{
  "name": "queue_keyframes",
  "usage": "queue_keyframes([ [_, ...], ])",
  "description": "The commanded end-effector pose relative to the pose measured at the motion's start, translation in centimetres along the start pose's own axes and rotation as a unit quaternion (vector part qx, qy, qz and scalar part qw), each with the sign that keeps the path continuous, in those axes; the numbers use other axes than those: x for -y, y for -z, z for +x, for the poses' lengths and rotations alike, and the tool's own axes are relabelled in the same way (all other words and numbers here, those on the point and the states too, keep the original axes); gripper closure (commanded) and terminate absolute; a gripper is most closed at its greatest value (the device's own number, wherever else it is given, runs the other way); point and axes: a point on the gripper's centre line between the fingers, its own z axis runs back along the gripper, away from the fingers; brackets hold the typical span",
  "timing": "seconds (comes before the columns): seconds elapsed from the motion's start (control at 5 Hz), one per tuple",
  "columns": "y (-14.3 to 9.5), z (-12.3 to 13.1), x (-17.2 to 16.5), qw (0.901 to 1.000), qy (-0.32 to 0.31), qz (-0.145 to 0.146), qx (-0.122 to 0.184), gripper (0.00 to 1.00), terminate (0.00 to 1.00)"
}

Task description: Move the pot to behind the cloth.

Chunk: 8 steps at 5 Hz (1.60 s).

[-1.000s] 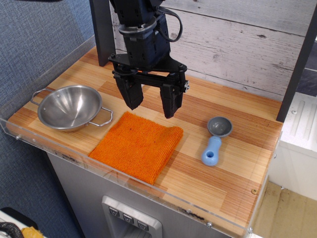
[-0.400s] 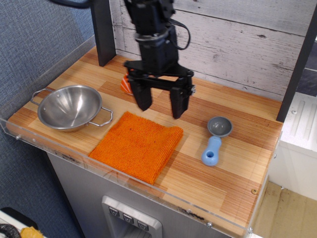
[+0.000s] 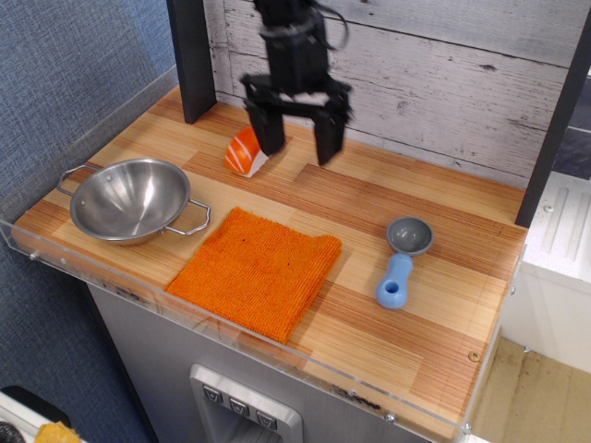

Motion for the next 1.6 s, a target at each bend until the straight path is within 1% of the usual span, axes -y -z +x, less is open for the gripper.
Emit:
queue_keyframes([
  [0.0,-5.8,-0.8,-1.5,0.9981,-0.001,0.030,0.054,0.00,0.00],
  [0.2,-5.6,-1.8,-1.2,0.9982,0.019,0.033,0.047,0.00,0.00],
  [0.4,-4.5,-3.8,-1.6,0.9985,0.030,0.024,0.038,0.00,0.00],
  [0.6,-2.9,-5.9,-2.6,0.9986,0.029,0.030,0.032,0.00,0.00],
  [0.8,-2.4,-8.0,-3.7,0.9984,0.025,0.041,0.031,0.00,0.00],
  [1.0,-2.3,-9.8,-5.2,0.9983,0.007,0.046,0.035,0.00,0.00],
  [1.2,-2.2,-10.7,-7.2,0.9984,-0.016,0.037,0.040,0.00,0.00],
  [1.4,-1.9,-11.5,-8.7,0.9983,-0.027,0.036,0.037,0.00,0.00],
])
